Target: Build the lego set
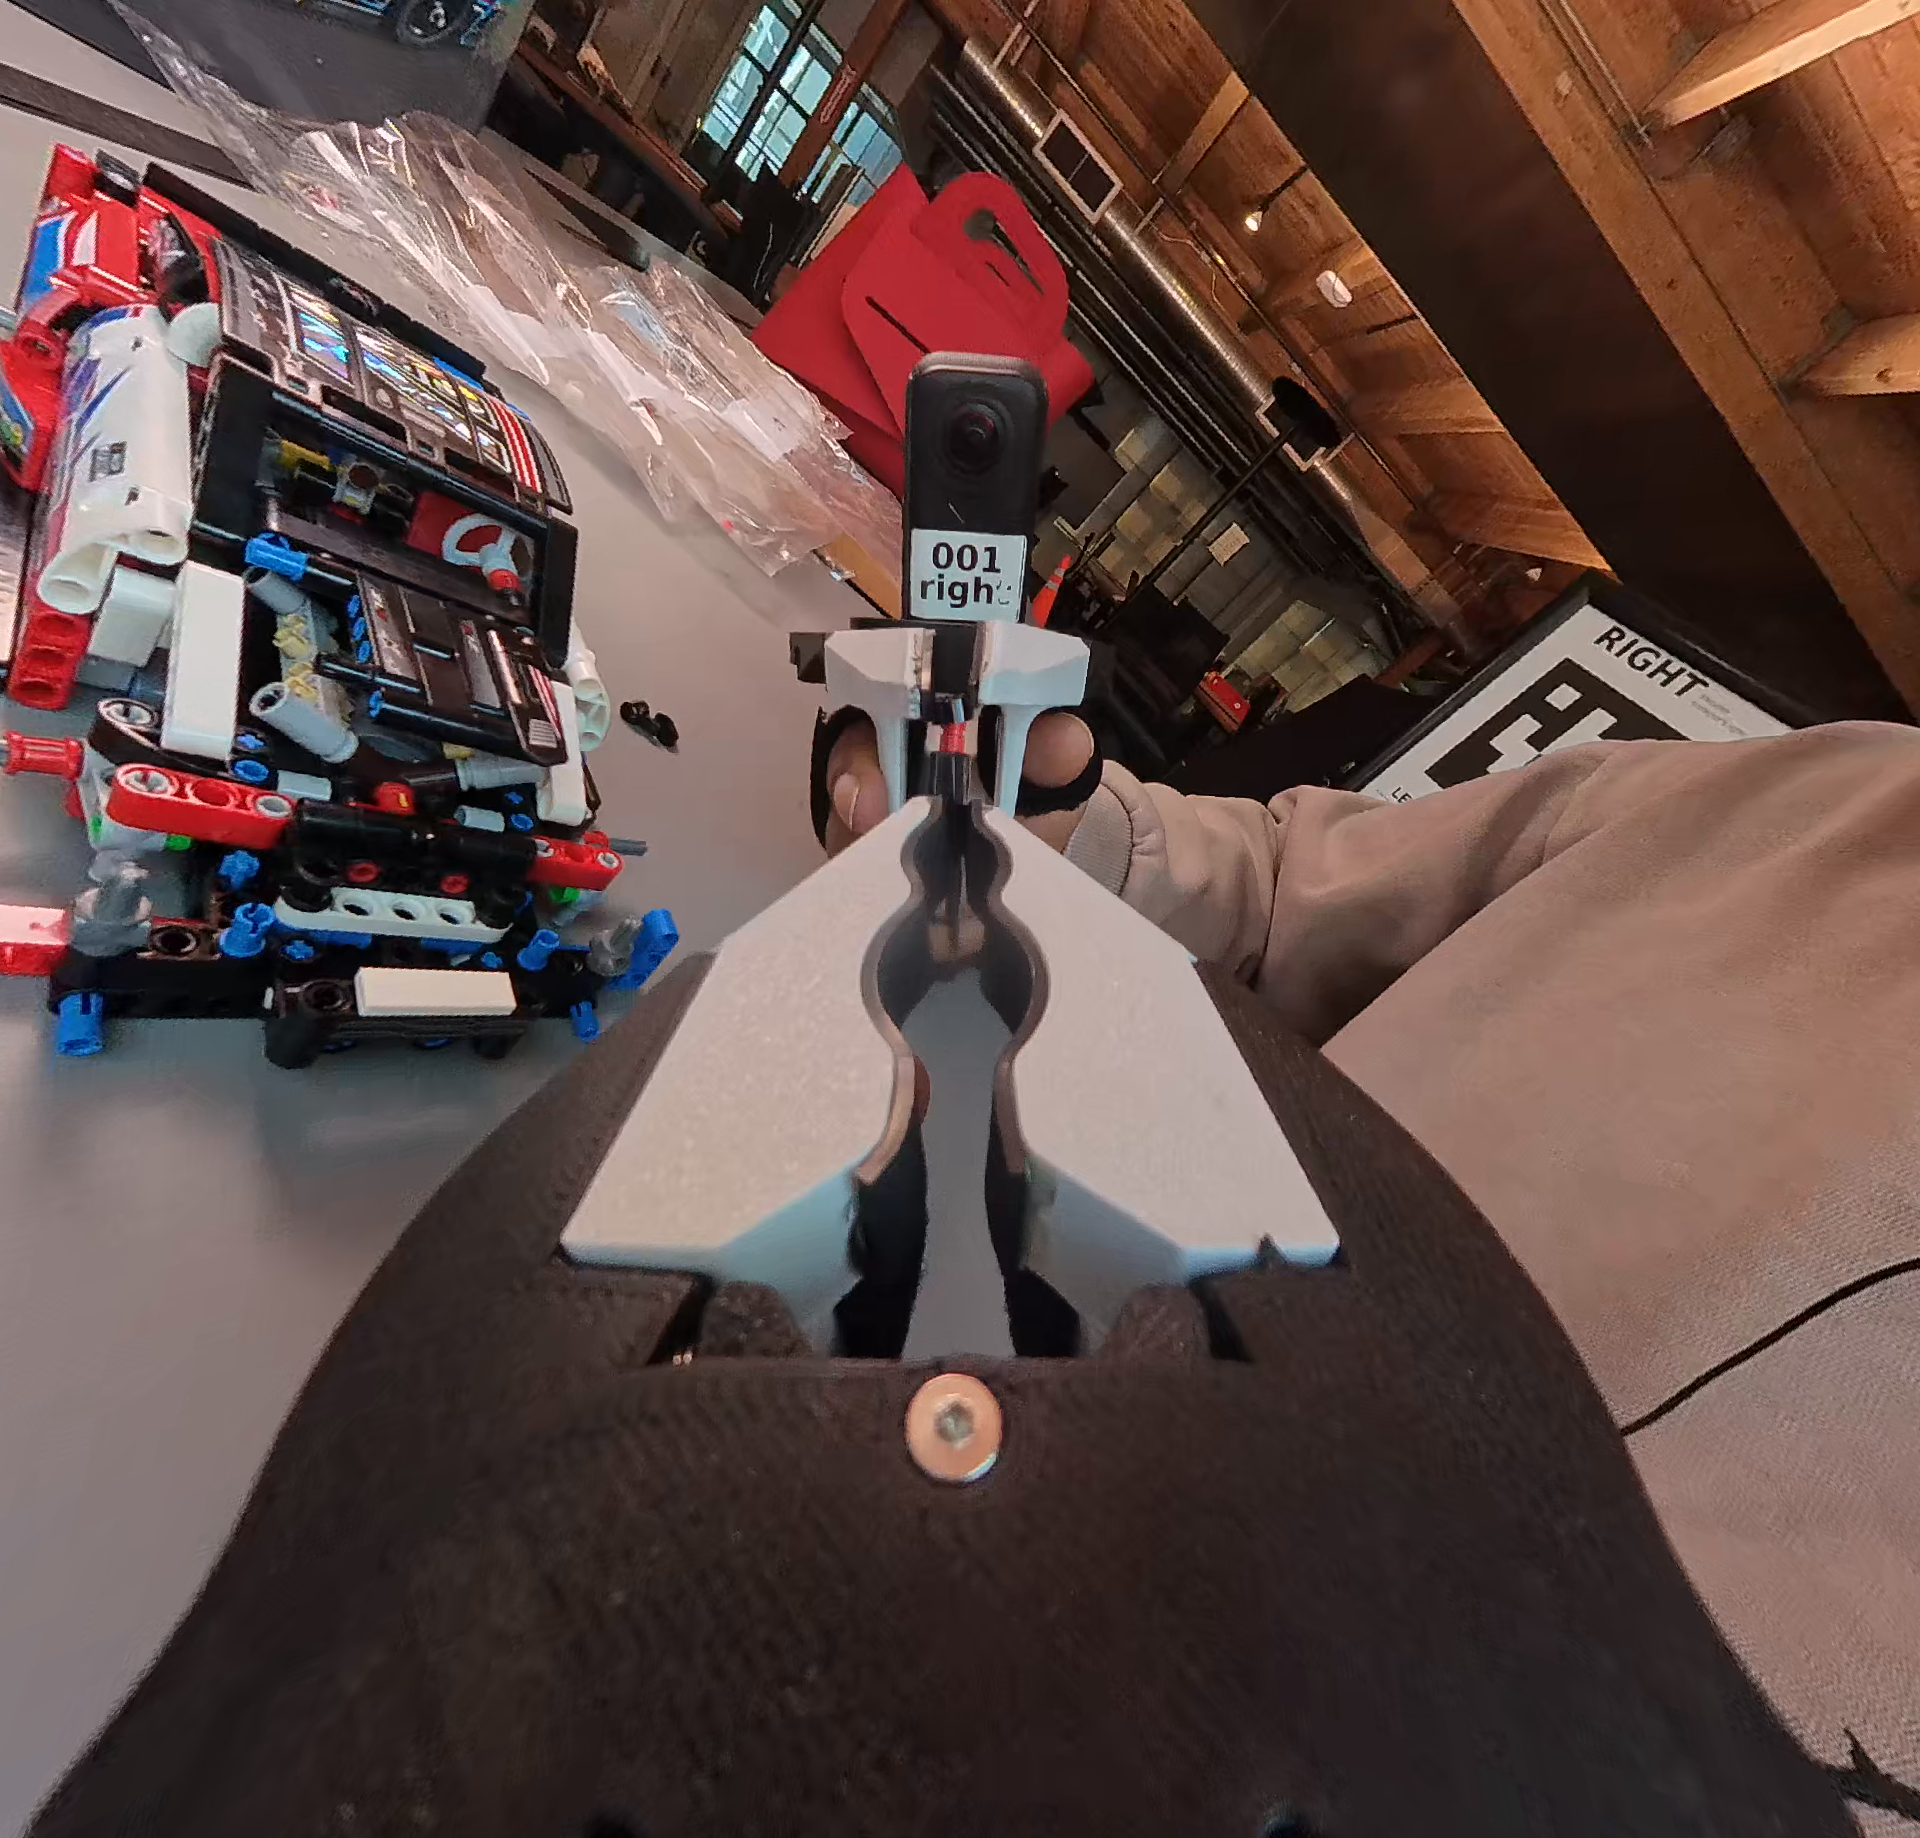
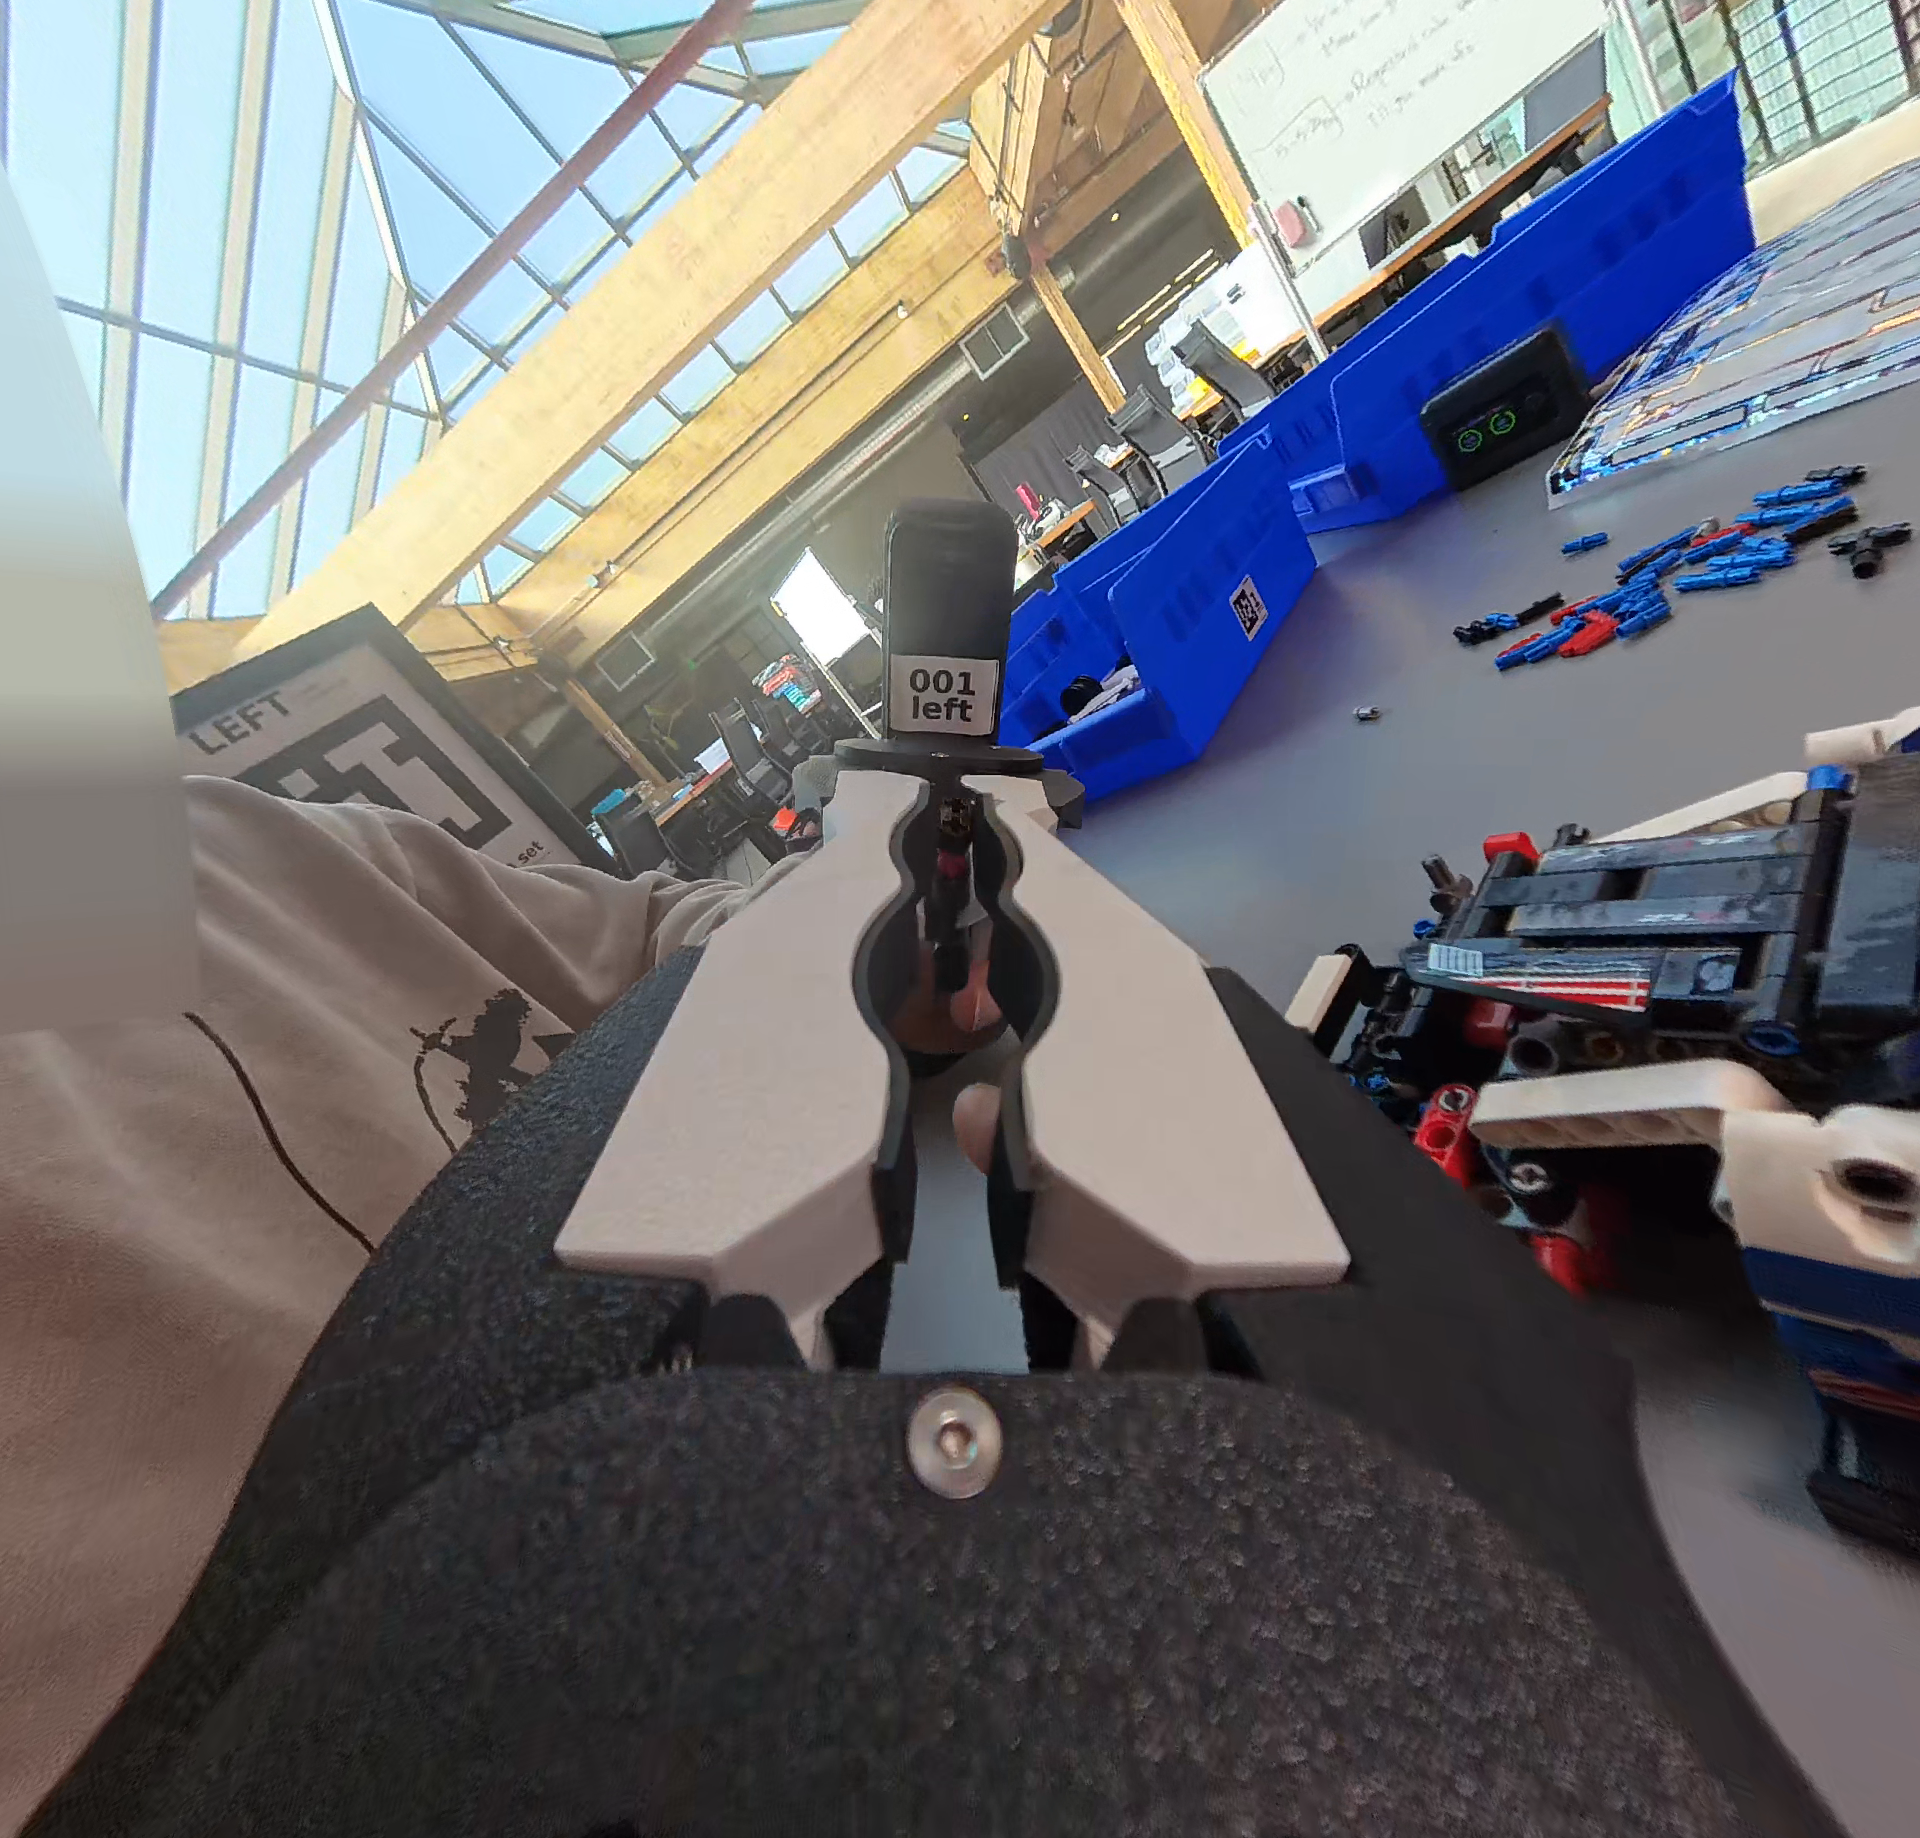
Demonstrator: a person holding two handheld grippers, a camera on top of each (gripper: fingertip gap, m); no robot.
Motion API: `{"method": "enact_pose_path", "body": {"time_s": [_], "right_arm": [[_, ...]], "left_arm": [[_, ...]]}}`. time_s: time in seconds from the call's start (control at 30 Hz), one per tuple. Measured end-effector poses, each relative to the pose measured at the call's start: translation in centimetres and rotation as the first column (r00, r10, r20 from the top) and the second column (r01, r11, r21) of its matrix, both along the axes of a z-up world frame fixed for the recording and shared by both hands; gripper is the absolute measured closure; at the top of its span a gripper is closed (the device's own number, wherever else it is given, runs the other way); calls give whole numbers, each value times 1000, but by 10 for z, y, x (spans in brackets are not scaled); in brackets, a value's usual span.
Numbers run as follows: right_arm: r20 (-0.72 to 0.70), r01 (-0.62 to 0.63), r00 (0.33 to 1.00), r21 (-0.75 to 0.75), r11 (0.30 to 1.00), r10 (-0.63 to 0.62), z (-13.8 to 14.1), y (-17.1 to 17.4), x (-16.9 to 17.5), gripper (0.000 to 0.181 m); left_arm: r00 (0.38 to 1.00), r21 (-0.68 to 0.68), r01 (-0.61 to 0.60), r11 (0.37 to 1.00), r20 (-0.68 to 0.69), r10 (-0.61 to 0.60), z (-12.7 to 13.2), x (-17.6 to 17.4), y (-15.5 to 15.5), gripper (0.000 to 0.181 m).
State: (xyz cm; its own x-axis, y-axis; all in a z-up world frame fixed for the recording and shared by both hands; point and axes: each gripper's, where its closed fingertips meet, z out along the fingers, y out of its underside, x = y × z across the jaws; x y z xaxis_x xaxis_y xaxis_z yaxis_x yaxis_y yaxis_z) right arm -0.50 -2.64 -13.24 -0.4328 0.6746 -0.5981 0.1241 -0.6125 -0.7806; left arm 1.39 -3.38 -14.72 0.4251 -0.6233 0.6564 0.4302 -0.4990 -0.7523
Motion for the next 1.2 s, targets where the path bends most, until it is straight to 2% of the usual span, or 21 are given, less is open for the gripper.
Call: {"method": "enact_pose_path", "body": {"time_s": [0.23, 0.37, 0.43, 0.5, 0.63, 0.73, 0.9, 1.2], "right_arm": [[-42, 65, 997, 32, 997, -63, 4, 2, -4, 176], [-66, 90, 994, 88, 992, -84, 7, 1, -4, 175], [-107, 92, 991, 130, 987, -78, 13, -3, -1, 175], [-179, 135, 980, 275, 952, -87, 21, -9, 4, 176], [-317, 176, 948, 465, 867, -22, 42, -29, 18, 176], [-369, 211, 930, 548, 809, 7, 49, -41, 23, 176], [-396, 211, 917, 578, 788, 45, 54, -50, 30, 176], [-454, 227, 890, 520, 823, 41, 64, -57, 35, 175]], "left_arm": [[998, -12, -23, 1000, 55, 23, 6, -2, 2, 181], [999, 18, -47, 999, 21, 47, 8, -2, 1, 181], [997, 97, -56, 994, -48, 61, 12, 0, -2, 181], [989, 203, -49, 978, -126, 75, 18, 4, -6, 181], [951, 460, 8, 888, -278, 135, 33, 12, -20, 181], [940, 566, 43, 824, -303, 159, 40, 17, -29, 181], [939, 618, 80, 782, -310, 149, 44, 22, -37, 181], [940, 669, 67, 741, -290, 178, 53, 28, -42, 181]]}}
